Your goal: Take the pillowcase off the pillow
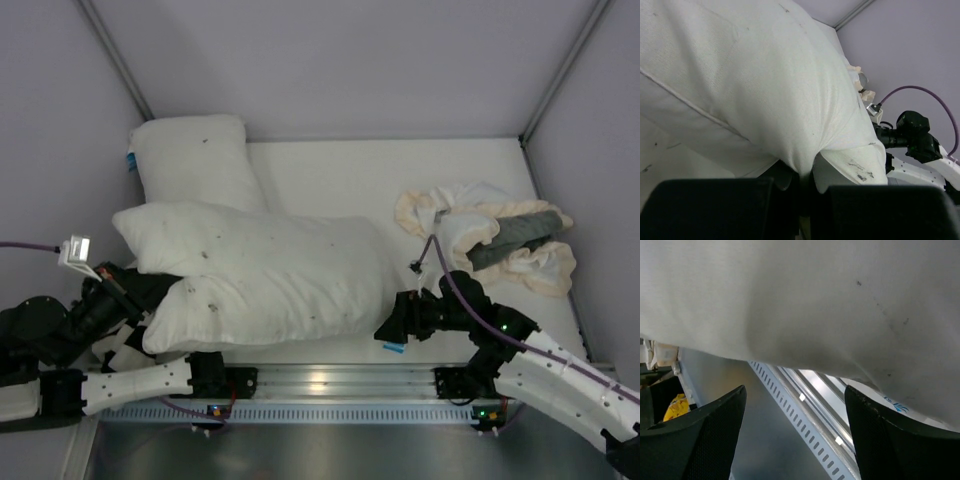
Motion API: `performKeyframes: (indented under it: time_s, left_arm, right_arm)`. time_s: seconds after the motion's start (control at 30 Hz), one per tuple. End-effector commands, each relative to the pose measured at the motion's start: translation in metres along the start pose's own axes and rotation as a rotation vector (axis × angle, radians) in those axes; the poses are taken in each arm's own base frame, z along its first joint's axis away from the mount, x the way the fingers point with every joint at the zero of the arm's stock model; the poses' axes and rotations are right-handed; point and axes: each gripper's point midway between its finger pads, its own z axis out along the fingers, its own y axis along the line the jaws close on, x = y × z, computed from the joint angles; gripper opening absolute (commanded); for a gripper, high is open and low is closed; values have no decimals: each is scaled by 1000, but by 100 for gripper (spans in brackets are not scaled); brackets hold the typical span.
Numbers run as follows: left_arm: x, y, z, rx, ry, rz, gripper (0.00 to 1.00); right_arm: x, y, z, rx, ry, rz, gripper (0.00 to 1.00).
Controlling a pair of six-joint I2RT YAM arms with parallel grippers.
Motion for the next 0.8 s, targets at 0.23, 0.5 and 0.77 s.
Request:
performKeyframes:
  time_s: [0.23, 0.5, 0.77]
  left_arm:
    - [-14, -69, 9, 179, 19, 44, 0]
    - [49, -129, 42, 282, 286, 225, 0]
    - [92, -146, 61, 341, 396, 261, 0]
  right_arm:
    - [-49, -18, 52, 126, -212, 42, 74]
    - [-120, -4, 75, 201, -323, -60, 89]
    - [-205, 4, 96, 131, -351, -44, 91]
